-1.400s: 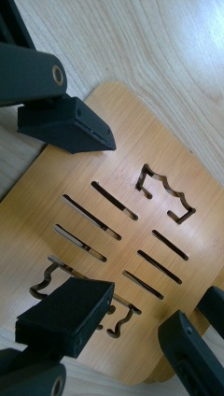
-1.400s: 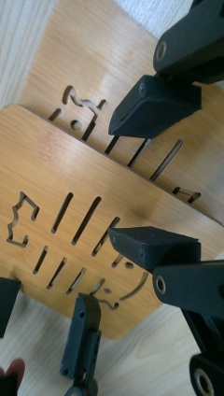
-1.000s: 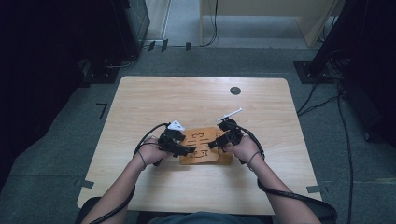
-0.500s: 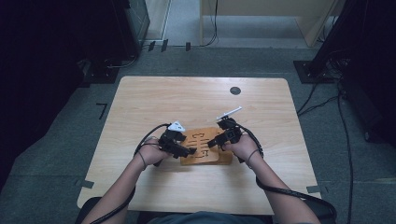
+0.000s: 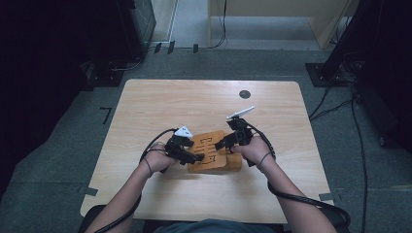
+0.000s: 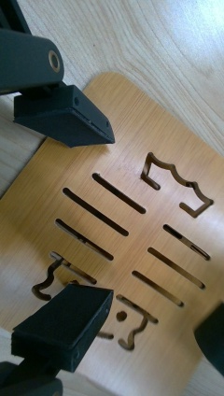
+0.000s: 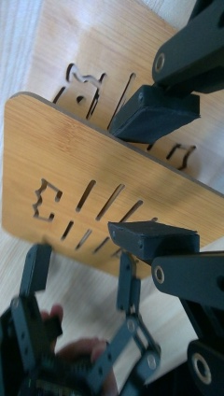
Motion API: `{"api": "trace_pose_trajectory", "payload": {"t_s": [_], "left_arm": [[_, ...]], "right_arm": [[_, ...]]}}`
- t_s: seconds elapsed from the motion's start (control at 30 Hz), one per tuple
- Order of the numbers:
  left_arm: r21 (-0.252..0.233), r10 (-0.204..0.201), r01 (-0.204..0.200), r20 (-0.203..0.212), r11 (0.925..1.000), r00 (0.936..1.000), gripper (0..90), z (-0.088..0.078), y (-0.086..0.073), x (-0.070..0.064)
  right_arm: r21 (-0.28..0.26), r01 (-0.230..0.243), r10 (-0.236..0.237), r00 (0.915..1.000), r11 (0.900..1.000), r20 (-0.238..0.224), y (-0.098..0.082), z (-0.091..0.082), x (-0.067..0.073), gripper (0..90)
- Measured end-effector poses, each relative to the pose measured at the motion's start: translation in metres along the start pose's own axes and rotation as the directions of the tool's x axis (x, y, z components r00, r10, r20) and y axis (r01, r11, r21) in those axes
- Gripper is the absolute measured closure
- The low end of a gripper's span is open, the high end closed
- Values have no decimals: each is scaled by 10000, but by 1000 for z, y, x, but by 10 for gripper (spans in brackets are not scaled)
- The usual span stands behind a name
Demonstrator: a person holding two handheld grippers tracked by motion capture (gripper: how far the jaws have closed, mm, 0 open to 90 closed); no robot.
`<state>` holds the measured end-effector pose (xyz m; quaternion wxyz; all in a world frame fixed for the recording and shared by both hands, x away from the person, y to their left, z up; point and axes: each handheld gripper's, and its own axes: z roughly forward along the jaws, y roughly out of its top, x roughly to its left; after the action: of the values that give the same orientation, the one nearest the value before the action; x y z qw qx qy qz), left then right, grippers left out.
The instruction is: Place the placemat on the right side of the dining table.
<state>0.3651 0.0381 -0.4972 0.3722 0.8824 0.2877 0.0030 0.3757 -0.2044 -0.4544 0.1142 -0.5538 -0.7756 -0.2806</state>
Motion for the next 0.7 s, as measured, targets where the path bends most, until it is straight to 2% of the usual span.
{"api": "trace_pose_trajectory", "payload": {"t_s": [0.07,0.17,0.3,0.47,0.53,0.6,0.7], "left_arm": [[18,-82,82,82,10000,9999,202,0,0,0],[33,-530,529,433,9986,9977,201,0,2,1],[-28,-819,823,717,9966,9941,189,0,4,0],[-171,-781,798,834,9967,9935,186,-2,5,0],[-189,-875,898,985,9958,9913,187,-3,5,0],[-233,-732,767,1264,9968,9893,187,-5,7,-1],[-357,-698,750,1306,9965,9890,190,-7,8,-1]], "right_arm": [[12,113,-113,9999,9999,54,1,-4,5,491],[223,435,-444,9982,9988,399,3,-11,14,484],[150,444,-452,9977,9989,511,7,-20,24,485],[184,465,-478,9958,9987,775,11,-27,37,485],[195,326,-340,9966,9993,757,14,-31,43,485],[245,284,-300,9973,9993,676,16,-36,51,492],[382,479,-507,9958,9981,764,18,-40,62,499]]}}
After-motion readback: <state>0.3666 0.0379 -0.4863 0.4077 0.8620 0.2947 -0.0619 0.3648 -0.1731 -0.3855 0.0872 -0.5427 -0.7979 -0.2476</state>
